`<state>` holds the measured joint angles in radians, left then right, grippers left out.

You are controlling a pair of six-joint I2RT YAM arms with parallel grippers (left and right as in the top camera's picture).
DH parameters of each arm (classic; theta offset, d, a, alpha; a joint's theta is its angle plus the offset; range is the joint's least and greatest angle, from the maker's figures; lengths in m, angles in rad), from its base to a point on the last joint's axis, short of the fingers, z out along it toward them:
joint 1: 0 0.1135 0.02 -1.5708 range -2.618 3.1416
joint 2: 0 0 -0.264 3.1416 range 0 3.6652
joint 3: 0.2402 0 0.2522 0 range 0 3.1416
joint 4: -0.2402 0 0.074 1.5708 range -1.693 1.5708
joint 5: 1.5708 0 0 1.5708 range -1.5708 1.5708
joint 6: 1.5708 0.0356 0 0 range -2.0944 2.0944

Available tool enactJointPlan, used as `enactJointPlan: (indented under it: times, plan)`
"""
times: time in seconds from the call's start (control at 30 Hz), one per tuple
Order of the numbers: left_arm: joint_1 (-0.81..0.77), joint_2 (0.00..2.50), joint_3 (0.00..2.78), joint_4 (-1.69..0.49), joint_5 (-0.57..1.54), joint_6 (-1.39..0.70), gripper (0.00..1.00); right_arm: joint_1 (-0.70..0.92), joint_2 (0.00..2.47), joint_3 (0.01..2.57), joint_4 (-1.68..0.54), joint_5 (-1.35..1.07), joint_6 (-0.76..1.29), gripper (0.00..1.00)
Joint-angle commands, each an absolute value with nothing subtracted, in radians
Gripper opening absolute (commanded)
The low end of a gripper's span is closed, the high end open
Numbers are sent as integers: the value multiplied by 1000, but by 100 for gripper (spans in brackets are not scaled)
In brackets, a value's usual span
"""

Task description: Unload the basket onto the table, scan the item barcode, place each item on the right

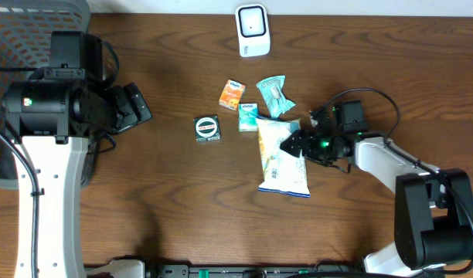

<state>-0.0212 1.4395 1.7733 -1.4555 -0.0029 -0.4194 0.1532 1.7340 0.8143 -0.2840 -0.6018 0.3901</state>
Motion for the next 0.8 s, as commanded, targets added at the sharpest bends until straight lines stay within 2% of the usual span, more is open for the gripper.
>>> enactJointPlan:
  times: [0.0,0.07,0.1,0.13,0.3,0.53,0.63,0.77]
  plan:
    - [-16,1443,1771,-1458,-12,-424,98,195,1816,759,-294,-455,450,63]
    - [-16,1443,1771,-1457,-12,-424,97,213,1837,759,-287,-431,449,41]
    - [-16,1443,1771,-1457,-12,-424,98,220,1845,759,-284,-421,449,24]
    - [-16,1443,1771,-1458,-12,-424,98,227,1855,759,-282,-408,449,2]
    - [-16,1443,1771,-1458,-12,-424,98,214,1848,778,-288,-479,449,1]
    - [-16,1443,1771,-1458,-12,-424,97,107,1728,878,-287,-828,448,1]
    - [-16,1443,1771,-1458,-12,-424,98,87,1642,896,-287,-822,439,1]
    - [-16,1443,1771,-1458,-12,-424,97,88,1560,896,-343,-683,409,1]
